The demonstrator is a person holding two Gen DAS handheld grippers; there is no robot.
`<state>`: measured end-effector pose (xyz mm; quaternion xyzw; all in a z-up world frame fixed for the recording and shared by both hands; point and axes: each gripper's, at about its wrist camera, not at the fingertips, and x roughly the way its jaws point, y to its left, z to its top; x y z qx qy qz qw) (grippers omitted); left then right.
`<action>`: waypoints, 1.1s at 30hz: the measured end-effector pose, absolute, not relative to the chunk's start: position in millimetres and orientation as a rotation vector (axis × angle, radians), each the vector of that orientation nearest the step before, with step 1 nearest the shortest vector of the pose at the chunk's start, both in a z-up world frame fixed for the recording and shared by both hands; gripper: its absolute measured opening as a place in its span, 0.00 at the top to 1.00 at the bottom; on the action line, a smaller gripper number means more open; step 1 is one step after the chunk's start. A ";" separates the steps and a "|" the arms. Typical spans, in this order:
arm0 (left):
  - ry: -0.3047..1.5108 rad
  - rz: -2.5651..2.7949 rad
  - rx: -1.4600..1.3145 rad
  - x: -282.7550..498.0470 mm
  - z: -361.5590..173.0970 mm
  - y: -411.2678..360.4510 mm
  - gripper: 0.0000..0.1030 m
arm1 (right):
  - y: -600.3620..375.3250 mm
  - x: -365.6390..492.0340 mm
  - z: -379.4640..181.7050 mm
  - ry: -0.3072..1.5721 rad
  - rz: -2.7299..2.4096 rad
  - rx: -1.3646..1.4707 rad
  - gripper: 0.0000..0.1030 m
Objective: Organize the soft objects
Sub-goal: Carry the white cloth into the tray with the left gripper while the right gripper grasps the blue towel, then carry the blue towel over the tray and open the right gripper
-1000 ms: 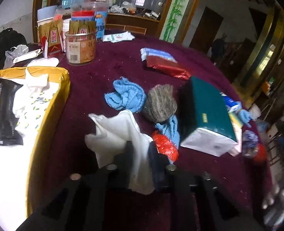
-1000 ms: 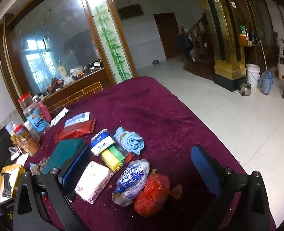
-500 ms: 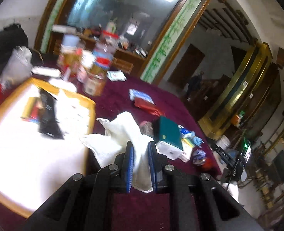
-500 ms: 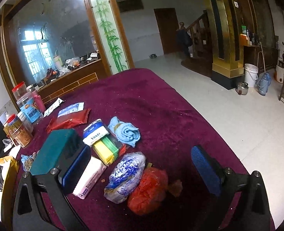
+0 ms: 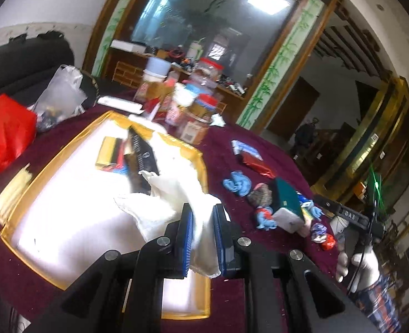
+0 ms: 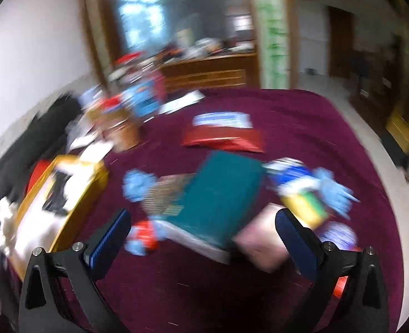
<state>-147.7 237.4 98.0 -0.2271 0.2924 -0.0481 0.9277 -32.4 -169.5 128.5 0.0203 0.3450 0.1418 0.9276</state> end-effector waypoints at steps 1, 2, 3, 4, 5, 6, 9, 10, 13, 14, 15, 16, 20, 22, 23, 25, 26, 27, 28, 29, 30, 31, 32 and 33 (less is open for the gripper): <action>0.605 -0.089 -0.467 -147.4 95.7 241.0 0.86 | -144.3 -25.4 129.0 0.730 0.339 -0.006 0.00; 0.617 -0.071 -0.470 -145.7 92.0 246.9 0.86 | -118.8 -17.2 127.7 0.762 0.380 -0.056 0.00; 0.633 -0.055 -0.471 -142.9 88.5 252.5 0.86 | -104.4 -11.9 125.9 0.779 0.399 -0.087 0.00; 0.649 -0.037 -0.469 -138.3 85.7 256.8 0.86 | -80.4 -4.1 122.5 0.801 0.427 -0.142 0.00; 0.672 -0.012 -0.465 -131.8 81.5 264.2 0.86 | -64.3 1.0 118.9 0.816 0.442 -0.185 0.00; 0.692 0.008 -0.460 -125.4 77.2 270.6 0.86 | -41.3 11.1 111.6 0.841 0.450 -0.254 0.00; 0.753 0.056 -0.436 -102.3 65.8 288.0 0.86 | -8.3 30.1 98.0 0.885 0.450 -0.340 0.00; 0.771 0.074 -0.423 -93.8 62.0 293.1 0.86 | 1.4 38.1 92.5 0.902 0.445 -0.364 0.00; 0.820 0.145 -0.396 -69.0 51.6 309.1 0.68 | 15.9 55.9 76.6 0.934 0.406 -0.412 0.01; 0.826 0.143 -0.416 -66.8 50.4 313.3 0.53 | 17.5 59.4 72.2 0.943 0.391 -0.425 0.08; 0.821 0.135 -0.441 -67.4 50.3 317.5 0.50 | 21.4 64.1 64.6 0.953 0.373 -0.449 0.15; 0.808 0.125 -0.457 -69.8 51.7 320.3 0.48 | 23.3 67.9 60.5 0.958 0.371 -0.464 0.42; 0.740 0.107 -0.516 -91.4 60.9 325.8 0.40 | 23.5 72.7 47.8 0.987 0.352 -0.473 0.67; 0.716 0.091 -0.552 -103.6 63.7 328.4 0.40 | 15.8 74.3 53.6 0.987 0.358 -0.430 0.67; 0.704 0.088 -0.565 -110.9 65.2 329.5 0.40 | 12.4 74.9 58.1 0.982 0.356 -0.406 0.67; 0.677 0.082 -0.585 -123.6 69.3 331.5 0.40 | 7.0 73.7 76.5 0.956 0.370 -0.343 0.67; 0.659 0.079 -0.591 -131.4 71.2 332.0 0.40 | 6.7 72.0 87.9 0.946 0.398 -0.299 0.67; 0.650 0.078 -0.592 -134.7 72.3 332.1 0.40 | 9.0 72.6 93.9 0.944 0.423 -0.271 0.67; 0.640 0.078 -0.595 -139.2 73.4 331.9 0.39 | 13.8 70.2 103.6 0.945 0.469 -0.229 0.67; 0.633 0.073 -0.602 -143.1 73.4 332.6 0.37 | 19.0 68.6 109.3 0.947 0.505 -0.204 0.67; 0.630 0.067 -0.608 -146.1 72.6 333.0 0.36 | 29.5 66.1 113.5 0.951 0.547 -0.185 0.67; 0.629 0.062 -0.613 -148.1 71.8 333.4 0.36 | 44.2 62.5 116.5 0.959 0.596 -0.175 0.67; 0.629 0.057 -0.617 -150.4 70.3 334.1 0.36 | 57.6 60.8 116.8 0.963 0.622 -0.187 0.67; 0.632 0.055 -0.619 -151.6 69.2 334.9 0.36 | 71.8 58.8 115.1 0.960 0.632 -0.215 0.67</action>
